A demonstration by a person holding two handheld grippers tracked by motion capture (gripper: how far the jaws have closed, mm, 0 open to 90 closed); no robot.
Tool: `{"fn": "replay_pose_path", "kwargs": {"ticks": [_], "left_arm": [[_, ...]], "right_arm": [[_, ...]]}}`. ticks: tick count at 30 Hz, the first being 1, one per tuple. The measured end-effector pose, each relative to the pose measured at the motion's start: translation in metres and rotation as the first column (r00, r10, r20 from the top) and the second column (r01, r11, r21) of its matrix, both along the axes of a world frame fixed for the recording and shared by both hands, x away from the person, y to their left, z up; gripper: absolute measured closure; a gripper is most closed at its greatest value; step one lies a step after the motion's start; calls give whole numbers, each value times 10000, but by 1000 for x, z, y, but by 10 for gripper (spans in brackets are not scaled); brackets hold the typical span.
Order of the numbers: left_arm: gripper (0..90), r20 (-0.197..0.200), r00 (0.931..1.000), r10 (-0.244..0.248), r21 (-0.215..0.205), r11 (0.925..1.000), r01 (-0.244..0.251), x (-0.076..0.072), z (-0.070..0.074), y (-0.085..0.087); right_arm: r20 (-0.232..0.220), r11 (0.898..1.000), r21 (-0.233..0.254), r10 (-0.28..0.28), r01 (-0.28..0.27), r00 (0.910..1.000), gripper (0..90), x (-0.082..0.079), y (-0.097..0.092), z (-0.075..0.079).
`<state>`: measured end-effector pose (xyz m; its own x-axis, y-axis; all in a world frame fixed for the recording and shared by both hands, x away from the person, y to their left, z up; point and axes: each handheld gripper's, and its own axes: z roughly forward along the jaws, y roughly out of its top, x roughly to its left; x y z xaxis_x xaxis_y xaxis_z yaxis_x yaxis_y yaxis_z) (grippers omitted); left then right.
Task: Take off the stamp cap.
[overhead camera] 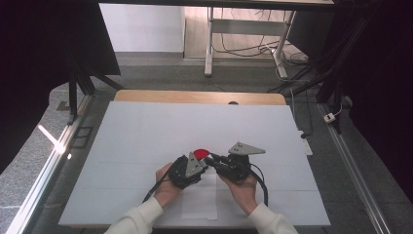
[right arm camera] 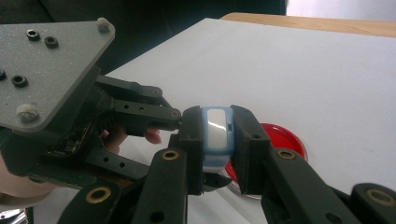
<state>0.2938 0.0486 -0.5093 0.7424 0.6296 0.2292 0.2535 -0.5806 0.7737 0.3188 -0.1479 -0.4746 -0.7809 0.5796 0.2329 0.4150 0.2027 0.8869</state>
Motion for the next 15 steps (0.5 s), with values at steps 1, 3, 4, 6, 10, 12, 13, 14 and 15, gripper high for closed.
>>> {"fn": "replay_pose_path", "kwargs": {"ticks": [1,3,4,6,10,12,13,14,15], "left_arm": [[655,24,10000,-6,-3,10000,6,0,0,0],[655,77,10000,10,-24,10000,-9,-1,0,0],[656,108,9999,11,-35,10000,-11,-1,0,0],[656,192,9998,34,-36,10000,-34,-2,1,0],[656,144,9999,34,-116,9999,-33,-1,0,1],[657,143,9999,33,-129,9999,-31,-1,0,1],[657,136,9999,55,-206,9998,-52,-2,-1,0],[657,120,9999,45,-221,9997,-43,-2,-1,0],[657,120,9999,23,-140,9999,-21,-1,-1,1]], "right_arm": [[11,10000,1,-7,7,10000,750,0,0,0],[48,10000,-2,-20,20,10000,749,-1,0,0],[71,10000,8,-38,38,10000,750,-1,0,0],[83,10000,42,-72,72,9999,749,-2,0,1],[116,9999,64,-125,124,9999,749,-3,-1,1],[115,9999,57,-145,144,9998,749,-4,0,1],[136,9999,38,-152,151,9998,749,-4,0,1],[155,9999,34,-164,163,9997,750,-4,0,1],[173,9999,24,-163,162,9997,750,-4,0,1]]}}
